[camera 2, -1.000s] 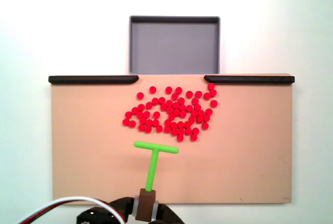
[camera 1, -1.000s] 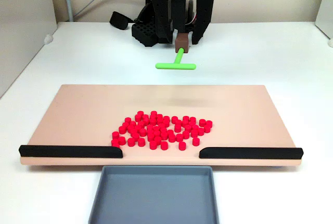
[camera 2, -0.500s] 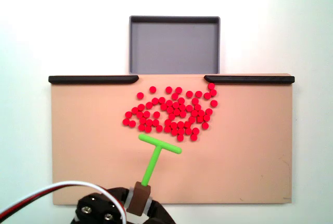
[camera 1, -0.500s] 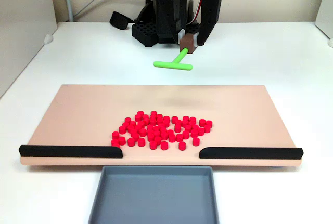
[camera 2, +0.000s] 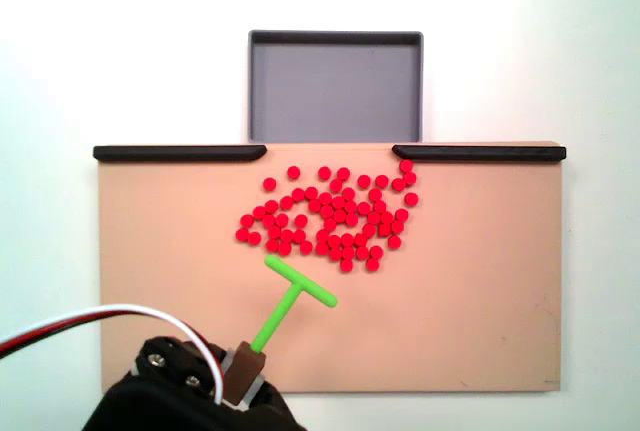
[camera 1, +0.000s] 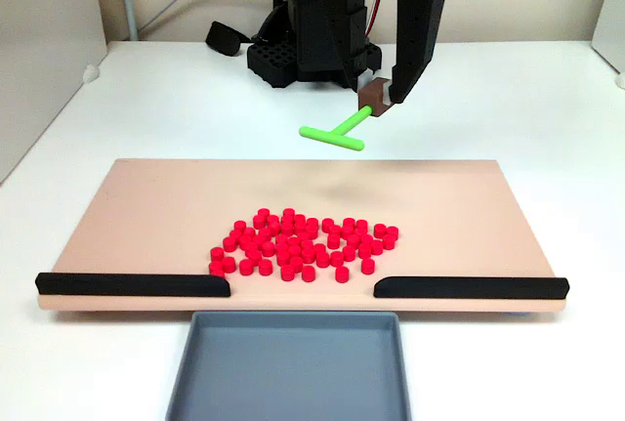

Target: Gather the left side granules

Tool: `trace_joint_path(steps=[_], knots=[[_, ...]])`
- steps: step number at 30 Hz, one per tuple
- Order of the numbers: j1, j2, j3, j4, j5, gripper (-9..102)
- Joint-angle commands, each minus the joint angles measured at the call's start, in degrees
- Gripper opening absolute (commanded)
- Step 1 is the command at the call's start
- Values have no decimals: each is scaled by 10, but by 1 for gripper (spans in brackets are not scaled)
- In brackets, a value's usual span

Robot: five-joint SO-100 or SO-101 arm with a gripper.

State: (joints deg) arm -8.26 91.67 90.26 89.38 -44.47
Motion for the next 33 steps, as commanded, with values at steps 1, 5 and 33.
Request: trace_joint_path(steps=[1,5,33], knots=[[-8,17,-18,1,37,0],[-22,0,-18,1,84,0],[-93,-108,-134,1,286,0]])
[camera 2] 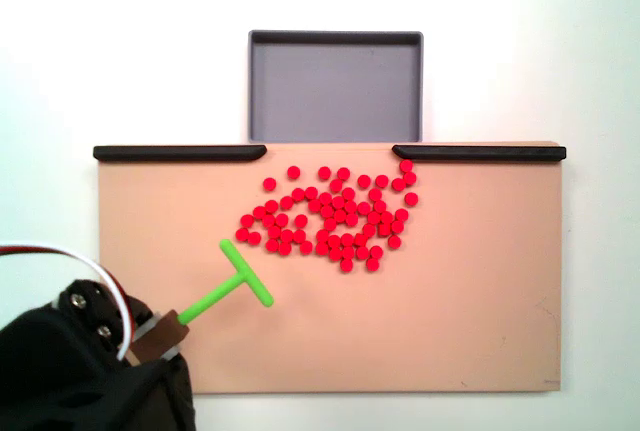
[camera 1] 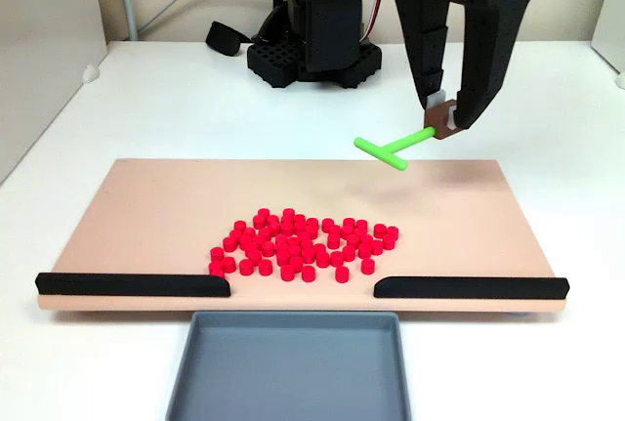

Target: Gather the left side granules

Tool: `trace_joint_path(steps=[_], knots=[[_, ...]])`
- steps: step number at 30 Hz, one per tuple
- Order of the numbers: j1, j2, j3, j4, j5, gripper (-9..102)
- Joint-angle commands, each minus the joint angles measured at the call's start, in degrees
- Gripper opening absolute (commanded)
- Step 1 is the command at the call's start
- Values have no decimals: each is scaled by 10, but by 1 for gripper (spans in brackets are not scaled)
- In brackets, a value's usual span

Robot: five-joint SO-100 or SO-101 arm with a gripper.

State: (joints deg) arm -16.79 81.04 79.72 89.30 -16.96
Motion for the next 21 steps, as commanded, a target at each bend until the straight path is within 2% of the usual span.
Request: trace_joint_path(steps=[1,21], knots=[[-11,-8,-33,2,16,0],[-38,-69,-86,3,150,0]])
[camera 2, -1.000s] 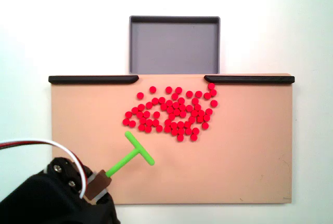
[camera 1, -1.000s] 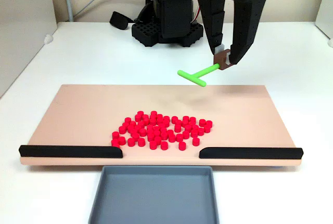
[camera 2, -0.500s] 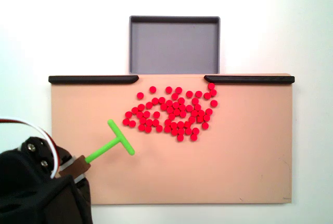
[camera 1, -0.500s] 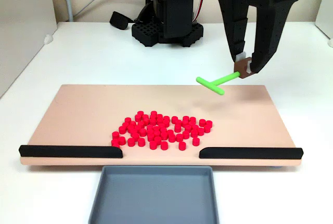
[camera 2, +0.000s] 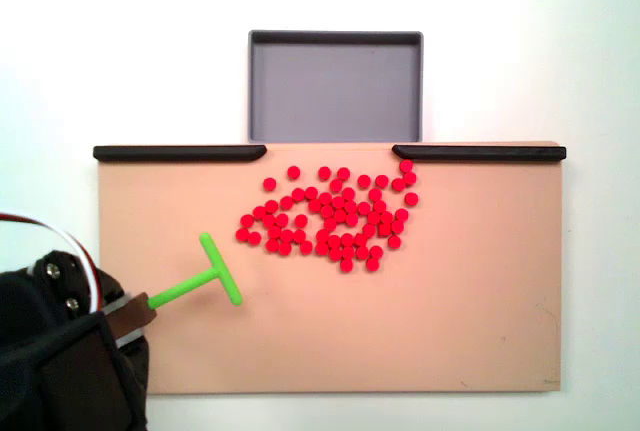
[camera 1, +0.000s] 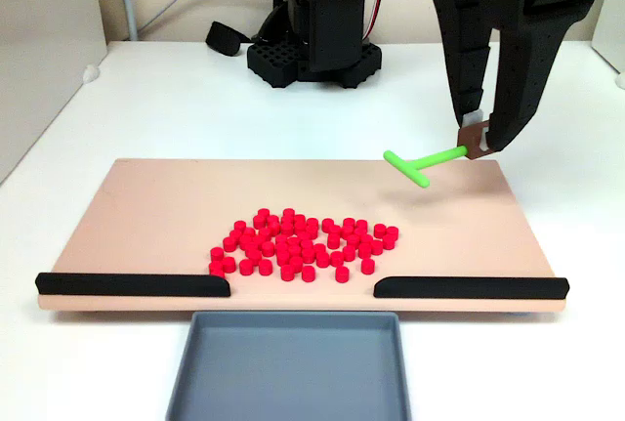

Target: Gather the left side granules

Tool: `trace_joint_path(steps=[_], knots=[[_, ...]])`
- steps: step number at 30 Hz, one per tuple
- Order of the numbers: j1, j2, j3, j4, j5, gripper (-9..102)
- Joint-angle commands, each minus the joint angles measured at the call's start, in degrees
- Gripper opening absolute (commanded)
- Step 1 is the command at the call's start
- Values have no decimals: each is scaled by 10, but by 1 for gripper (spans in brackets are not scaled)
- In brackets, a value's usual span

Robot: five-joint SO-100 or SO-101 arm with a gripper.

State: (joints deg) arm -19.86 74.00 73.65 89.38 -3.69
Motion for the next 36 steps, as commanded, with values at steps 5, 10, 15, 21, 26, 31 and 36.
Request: trace_joint_path(steps=[5,10,15,21,26,31,36], knots=[[-7,-18,-50,2,51,0],[-10,-31,-66,2,81,0],[-12,-40,-79,2,105,0],[-17,-53,-92,2,137,0],[-19,-68,-102,2,157,0],[-17,-76,-103,2,169,0],[-11,-87,-125,2,182,0]])
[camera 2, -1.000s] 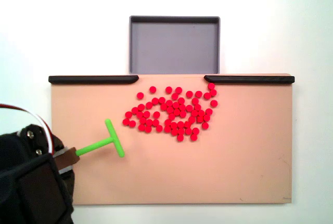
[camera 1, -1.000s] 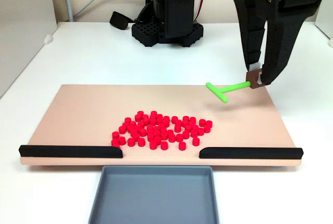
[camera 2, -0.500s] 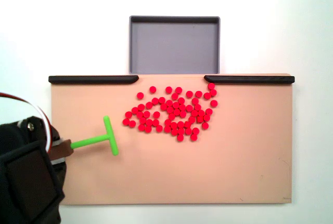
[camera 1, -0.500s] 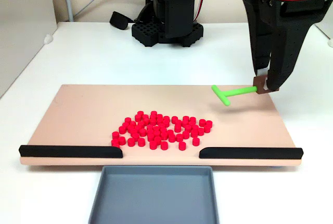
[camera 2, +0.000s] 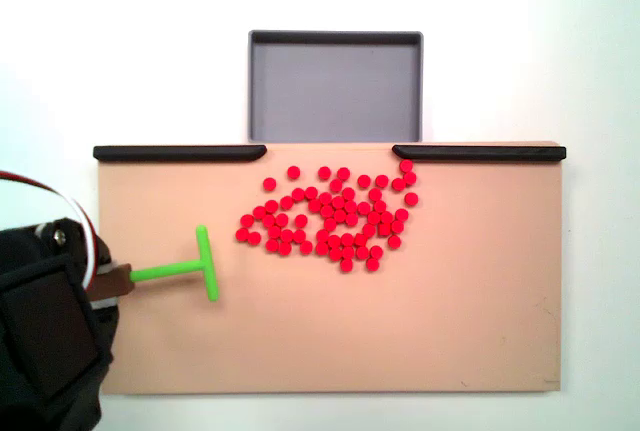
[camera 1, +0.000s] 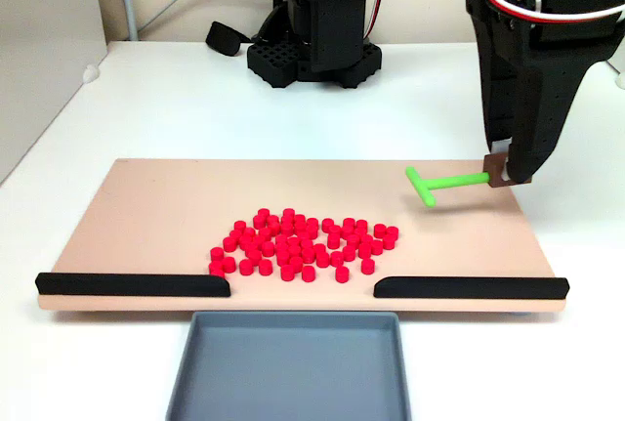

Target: Gather the left side granules

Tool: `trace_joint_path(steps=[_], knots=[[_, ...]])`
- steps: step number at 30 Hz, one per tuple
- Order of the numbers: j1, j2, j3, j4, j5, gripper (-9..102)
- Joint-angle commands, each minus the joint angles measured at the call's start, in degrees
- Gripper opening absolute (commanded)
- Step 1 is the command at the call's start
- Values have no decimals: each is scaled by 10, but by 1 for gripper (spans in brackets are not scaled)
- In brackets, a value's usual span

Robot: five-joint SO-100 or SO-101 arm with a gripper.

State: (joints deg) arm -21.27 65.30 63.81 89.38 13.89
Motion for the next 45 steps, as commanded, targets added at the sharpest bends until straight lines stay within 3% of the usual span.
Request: trace_joint_path(steps=[1,45], knots=[[4,-3,-33,2,9,0],[25,-61,-83,15,38,0]])
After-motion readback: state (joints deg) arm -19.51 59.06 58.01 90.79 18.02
